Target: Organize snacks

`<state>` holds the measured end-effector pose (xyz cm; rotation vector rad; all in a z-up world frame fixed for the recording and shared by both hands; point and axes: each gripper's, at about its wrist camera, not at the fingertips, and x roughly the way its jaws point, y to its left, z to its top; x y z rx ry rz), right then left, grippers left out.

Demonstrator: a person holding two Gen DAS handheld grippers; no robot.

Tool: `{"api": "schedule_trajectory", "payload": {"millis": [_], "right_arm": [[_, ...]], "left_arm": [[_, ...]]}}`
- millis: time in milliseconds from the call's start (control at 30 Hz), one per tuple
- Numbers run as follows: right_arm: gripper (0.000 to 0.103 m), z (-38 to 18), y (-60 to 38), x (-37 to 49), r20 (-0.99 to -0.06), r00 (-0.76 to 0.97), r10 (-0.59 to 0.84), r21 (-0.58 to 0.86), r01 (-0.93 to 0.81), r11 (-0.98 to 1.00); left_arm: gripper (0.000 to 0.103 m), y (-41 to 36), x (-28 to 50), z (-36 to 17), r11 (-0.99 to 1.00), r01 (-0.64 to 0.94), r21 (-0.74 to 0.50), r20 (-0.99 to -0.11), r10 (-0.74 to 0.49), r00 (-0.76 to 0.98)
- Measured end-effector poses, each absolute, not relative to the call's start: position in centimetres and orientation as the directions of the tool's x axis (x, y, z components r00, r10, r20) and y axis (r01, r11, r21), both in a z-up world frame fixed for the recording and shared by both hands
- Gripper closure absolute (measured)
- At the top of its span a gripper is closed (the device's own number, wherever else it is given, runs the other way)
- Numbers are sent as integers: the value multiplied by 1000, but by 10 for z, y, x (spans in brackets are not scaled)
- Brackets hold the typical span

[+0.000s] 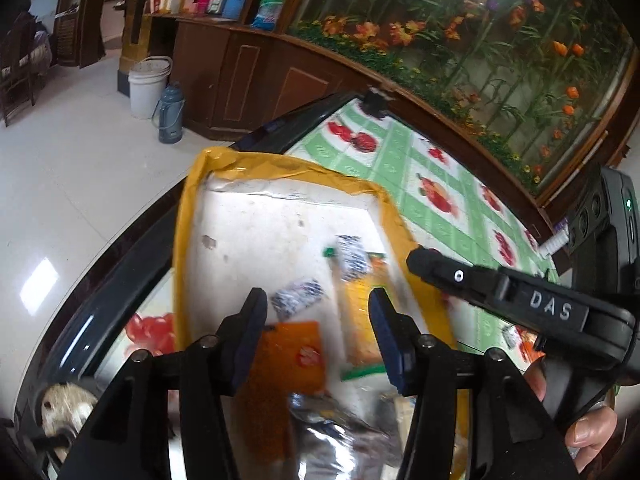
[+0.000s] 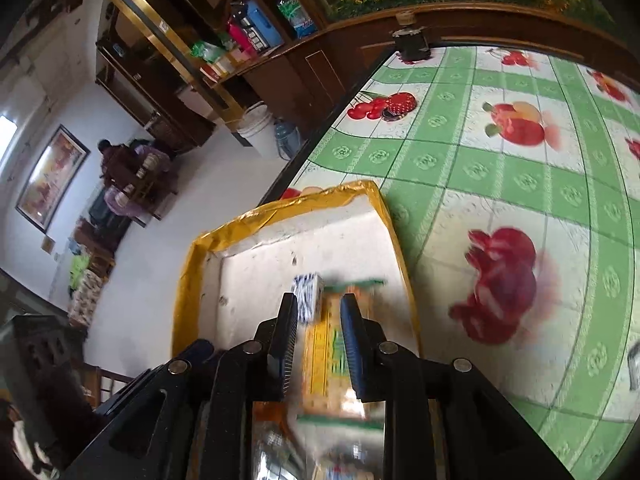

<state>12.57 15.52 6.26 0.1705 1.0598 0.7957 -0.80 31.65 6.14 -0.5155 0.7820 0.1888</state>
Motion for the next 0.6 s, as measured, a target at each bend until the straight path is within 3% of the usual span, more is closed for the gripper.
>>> {"api": "schedule_trajectory", "payload": {"millis": [133, 233, 533, 600], "right_arm": [[78, 65, 125, 111, -686, 237, 688, 528, -489, 695], [71, 66, 97, 102, -661, 230, 714, 568, -469, 677], [70, 73, -34, 76, -614, 306, 728, 593, -430, 681], [63, 71, -70, 73, -604, 357, 712, 590, -400, 701]], "left_arm": [[51, 288, -13, 71, 882, -296, -366, -695, -49, 717], [51, 261, -13, 76, 898, -249, -363, -685, -76, 724], [50, 174, -9, 82, 930, -96, -354, -670, -181, 720], [48, 152, -7, 80, 937, -59, -345, -677, -205, 707]]}}
